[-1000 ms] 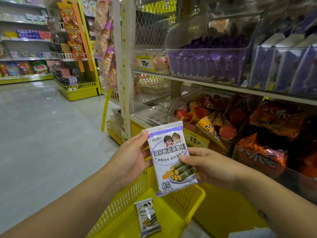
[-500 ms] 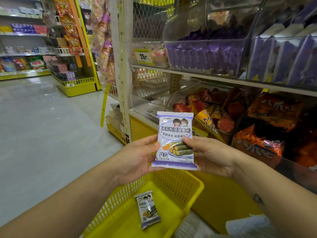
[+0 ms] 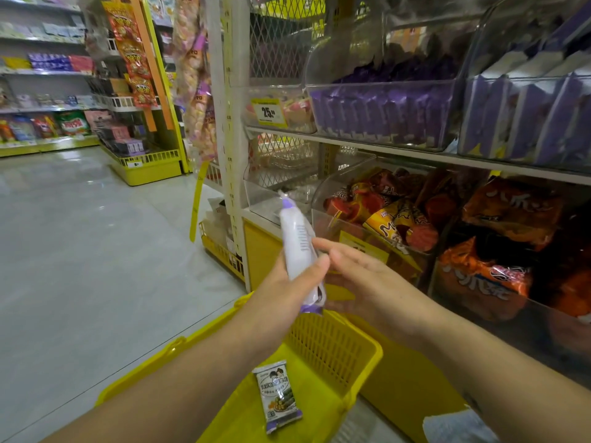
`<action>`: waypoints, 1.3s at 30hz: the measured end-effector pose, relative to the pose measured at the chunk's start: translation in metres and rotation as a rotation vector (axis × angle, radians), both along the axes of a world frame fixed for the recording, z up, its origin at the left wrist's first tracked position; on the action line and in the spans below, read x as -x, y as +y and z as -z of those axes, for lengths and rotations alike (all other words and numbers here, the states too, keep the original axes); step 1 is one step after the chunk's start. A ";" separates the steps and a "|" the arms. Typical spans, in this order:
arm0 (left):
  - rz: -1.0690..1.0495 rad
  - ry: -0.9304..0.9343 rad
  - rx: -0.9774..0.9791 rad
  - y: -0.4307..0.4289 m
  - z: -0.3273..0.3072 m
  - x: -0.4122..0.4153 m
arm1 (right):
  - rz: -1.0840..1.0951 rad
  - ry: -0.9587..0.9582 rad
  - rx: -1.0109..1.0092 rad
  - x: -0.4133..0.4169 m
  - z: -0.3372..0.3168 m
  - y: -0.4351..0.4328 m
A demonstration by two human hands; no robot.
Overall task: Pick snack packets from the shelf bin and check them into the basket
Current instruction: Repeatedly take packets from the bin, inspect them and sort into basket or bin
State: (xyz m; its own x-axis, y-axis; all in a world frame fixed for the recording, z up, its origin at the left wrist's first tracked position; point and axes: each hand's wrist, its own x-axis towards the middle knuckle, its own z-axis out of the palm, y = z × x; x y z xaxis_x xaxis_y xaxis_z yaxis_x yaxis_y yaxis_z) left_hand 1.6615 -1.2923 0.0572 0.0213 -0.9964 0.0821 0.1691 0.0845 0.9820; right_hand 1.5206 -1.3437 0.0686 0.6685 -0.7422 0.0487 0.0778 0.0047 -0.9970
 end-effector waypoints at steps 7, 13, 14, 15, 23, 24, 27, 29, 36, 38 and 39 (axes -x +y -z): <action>0.177 0.135 -0.064 -0.001 0.004 -0.017 | 0.287 -0.097 0.057 0.004 -0.003 -0.014; 0.031 -0.163 0.043 -0.005 0.008 -0.016 | 0.321 -0.055 0.281 0.013 -0.007 -0.015; -0.001 -0.191 0.070 -0.005 0.009 -0.015 | 0.323 -0.043 0.337 0.012 -0.007 -0.014; -0.021 -0.199 0.087 -0.006 0.010 -0.016 | 0.322 -0.039 0.385 0.012 -0.007 -0.013; 0.076 0.085 0.031 -0.013 0.013 -0.026 | 0.108 -0.097 0.356 0.016 -0.018 -0.007; 0.086 0.125 0.028 -0.013 0.012 -0.029 | 0.072 -0.088 0.297 0.018 -0.018 -0.008; 0.061 0.217 0.021 -0.016 0.009 -0.039 | -0.009 0.023 0.225 0.024 -0.016 -0.010; 0.044 0.231 0.007 -0.017 0.008 -0.044 | -0.040 0.097 0.243 0.027 -0.016 -0.011; 0.015 0.202 -0.044 -0.015 0.006 -0.044 | -0.099 0.158 0.230 0.036 -0.019 -0.014; -0.001 0.197 -0.044 -0.015 0.005 -0.043 | -0.114 0.177 0.252 0.037 -0.019 -0.015; -0.011 0.192 -0.039 -0.015 0.004 -0.043 | -0.111 0.188 0.274 0.037 -0.019 -0.015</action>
